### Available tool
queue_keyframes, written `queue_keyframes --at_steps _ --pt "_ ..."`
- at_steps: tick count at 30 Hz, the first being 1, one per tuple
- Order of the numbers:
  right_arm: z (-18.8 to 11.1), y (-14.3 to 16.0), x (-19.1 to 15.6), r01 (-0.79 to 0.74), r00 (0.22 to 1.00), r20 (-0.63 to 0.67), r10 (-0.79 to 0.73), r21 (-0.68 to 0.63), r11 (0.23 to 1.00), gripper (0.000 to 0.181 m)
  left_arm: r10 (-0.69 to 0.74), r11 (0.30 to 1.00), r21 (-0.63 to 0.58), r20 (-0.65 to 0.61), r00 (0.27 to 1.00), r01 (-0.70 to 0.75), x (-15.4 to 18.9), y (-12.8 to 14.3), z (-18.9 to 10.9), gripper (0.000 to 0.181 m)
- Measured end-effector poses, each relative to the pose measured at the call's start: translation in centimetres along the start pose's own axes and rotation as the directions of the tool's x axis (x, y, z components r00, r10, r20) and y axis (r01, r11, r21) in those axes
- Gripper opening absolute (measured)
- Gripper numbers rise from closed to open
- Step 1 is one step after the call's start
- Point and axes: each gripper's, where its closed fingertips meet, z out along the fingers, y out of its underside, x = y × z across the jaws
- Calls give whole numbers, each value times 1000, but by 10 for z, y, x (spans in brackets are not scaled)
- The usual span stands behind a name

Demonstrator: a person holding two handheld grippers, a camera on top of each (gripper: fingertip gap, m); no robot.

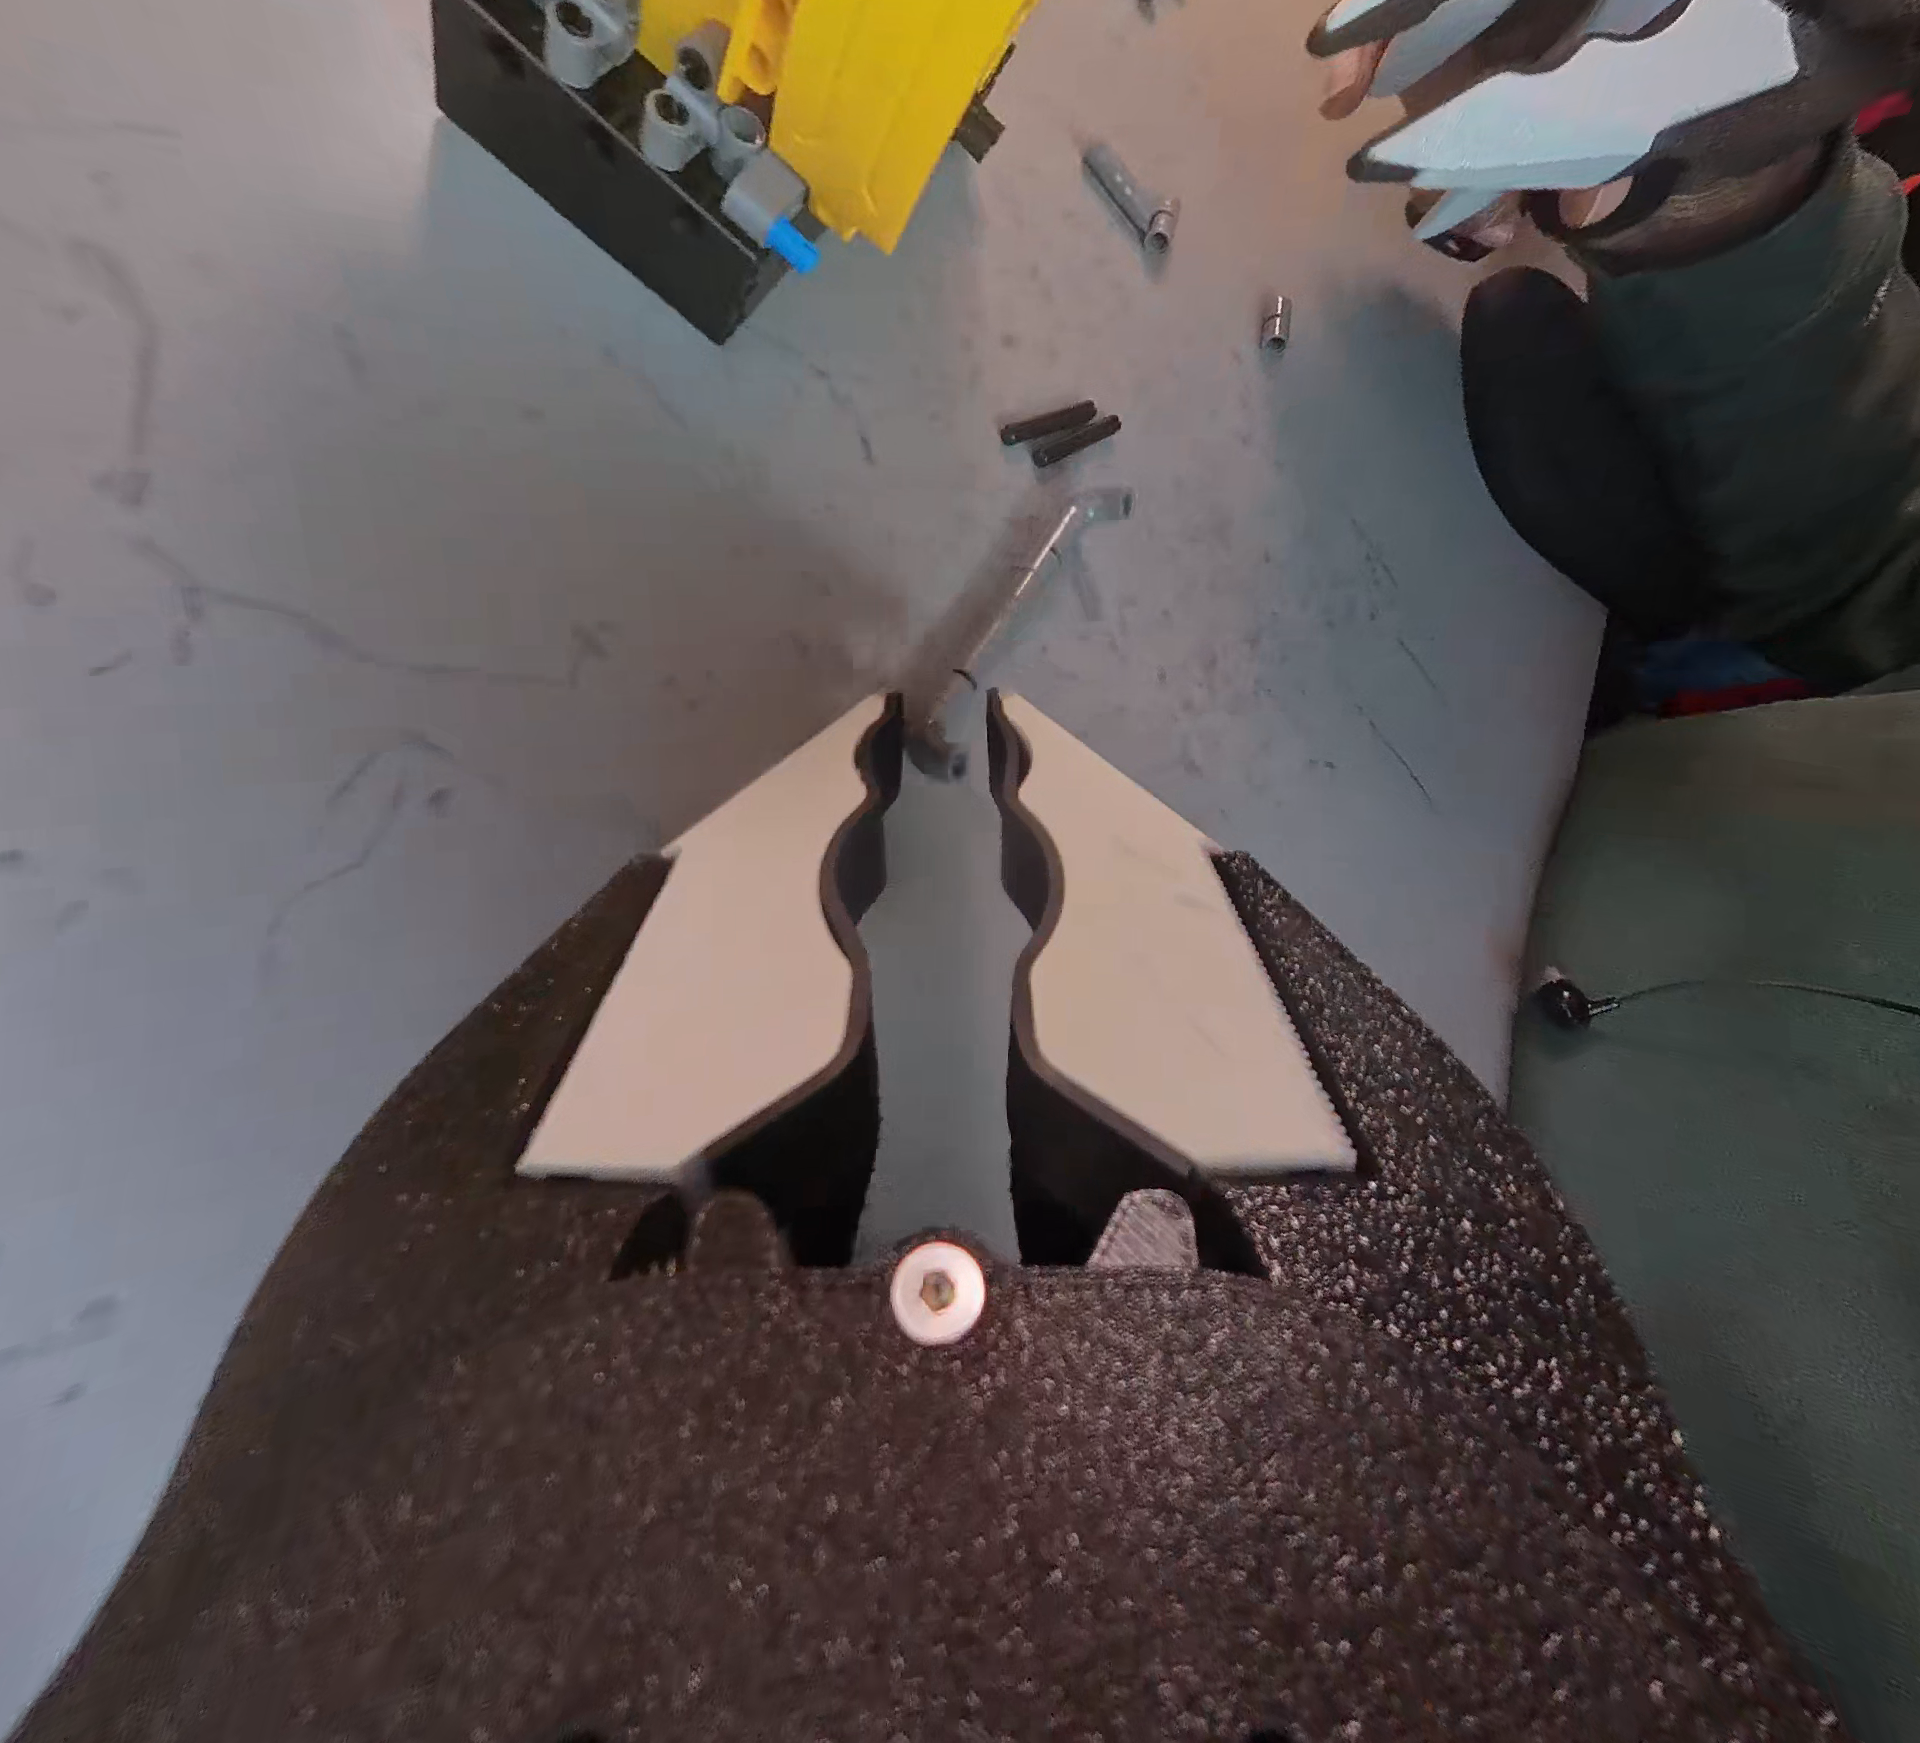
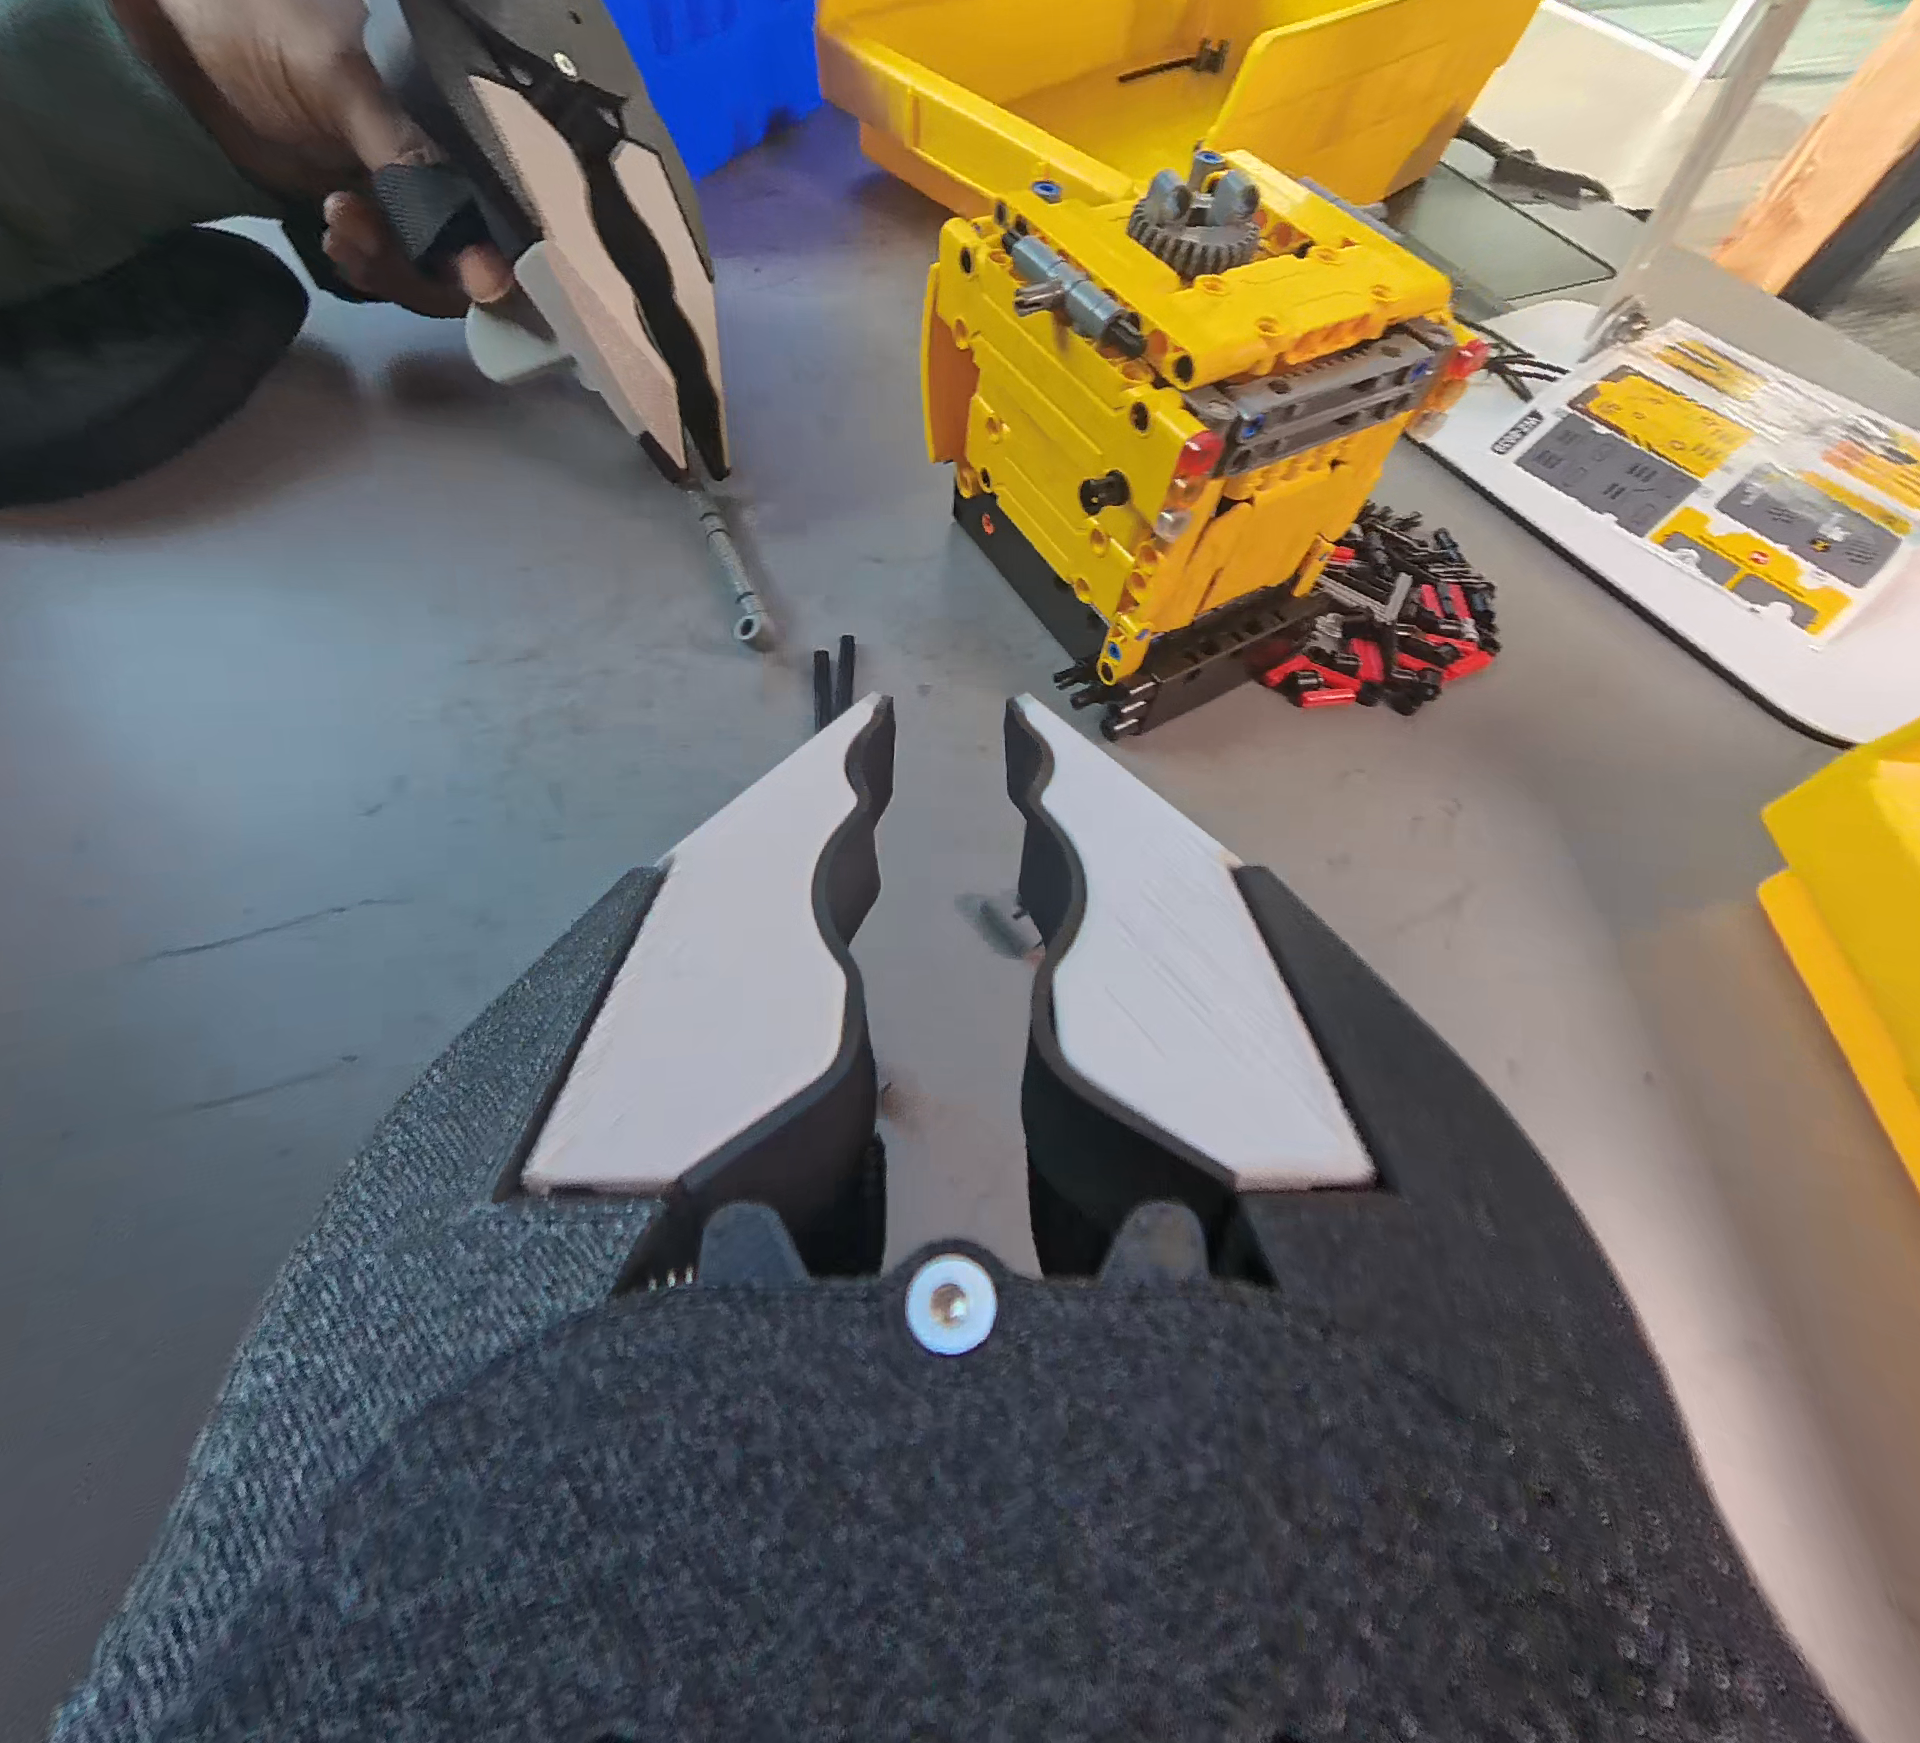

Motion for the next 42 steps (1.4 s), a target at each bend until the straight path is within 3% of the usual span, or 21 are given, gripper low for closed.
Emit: queue_keyframes --at_steps 4,8,12,14,18,22,27,30,33,35,37,39,42 --pt "-7 -2 20 -34 996 -85 35 17 999 21 74 997 21 90 993 -76 -12 -5 -7 24" --pt "-11 -2 32 -51 988 -141 55 26 998 21 339 937 50 94 936 -344 15 -17 -2 26" --pt "-11 -4 31 -40 988 -144 45 37 999 20 569 822 -97 143 810 -561 19 -2 16 24" --pt "-10 -7 21 -4 995 -103 9 45 999 20 605 796 -139 149 782 -589 16 4 20 23" --pt "4 -3 -35 170 978 122 -171 17 985 19 571 819 -168 133 810 -549 8 11 21 11" --pt "27 16 -67 354 920 204 -334 -70 932 22 507 857 -160 102 856 -489 9 10 21 7" --pt "34 1 -79 491 858 164 -486 15 871 30 282 952 -68 -190 940 -299 48 12 23 6" --pt "32 -3 -86 593 793 128 -595 56 803 28 179 979 -31 -351 919 -202 69 7 18 7" --pt "29 -8 -86 619 775 100 -624 83 781 11 144 986 -18 -430 891 -167 80 6 16 6" --pt "26 -9 -90 568 804 145 -577 101 817 9 151 986 -1 -433 888 -168 81 4 15 7" --pt "24 -9 -88 427 876 210 -435 84 900 8 209 978 66 -414 886 -199 82 -4 10 8" --pt "24 -5 -87 204 929 314 -194 1 979 8 326 945 162 -374 868 -285 85 -13 0 28" --pt "23 -11 -80 -154 904 392 171 -74 985 8 473 878 214 -241 847 -429 83 -19 -4 27"
